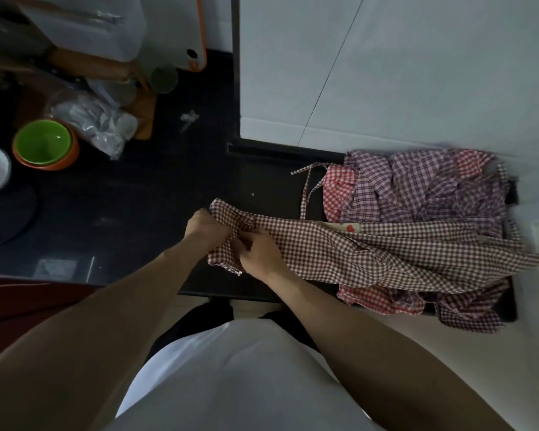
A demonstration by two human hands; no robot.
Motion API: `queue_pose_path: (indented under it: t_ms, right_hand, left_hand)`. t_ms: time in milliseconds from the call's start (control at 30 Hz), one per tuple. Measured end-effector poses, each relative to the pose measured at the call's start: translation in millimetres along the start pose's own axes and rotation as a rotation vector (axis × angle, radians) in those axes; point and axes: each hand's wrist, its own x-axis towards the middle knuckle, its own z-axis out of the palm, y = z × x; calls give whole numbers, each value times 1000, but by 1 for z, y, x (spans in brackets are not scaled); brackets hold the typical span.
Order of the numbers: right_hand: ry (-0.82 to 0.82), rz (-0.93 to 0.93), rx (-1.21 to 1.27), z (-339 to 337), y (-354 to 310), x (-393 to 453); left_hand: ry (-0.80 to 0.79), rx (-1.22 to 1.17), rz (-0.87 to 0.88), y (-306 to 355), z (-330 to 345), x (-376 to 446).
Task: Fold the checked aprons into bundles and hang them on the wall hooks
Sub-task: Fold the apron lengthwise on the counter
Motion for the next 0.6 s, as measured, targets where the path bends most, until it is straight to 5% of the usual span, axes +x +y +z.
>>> queue_pose_path:
  t_ms: [200, 400, 600]
  right_hand:
    - [-191, 232, 469, -33, -18, -2]
    - [-77, 351, 796, -50, 14, 2]
    - [18, 358, 778, -53, 38, -4]
  left_hand:
    - [-63, -34, 99, 26, 19, -16]
    - [-236, -220, 119, 44, 45, -30]
    - [-48, -136, 156, 28, 68, -39]
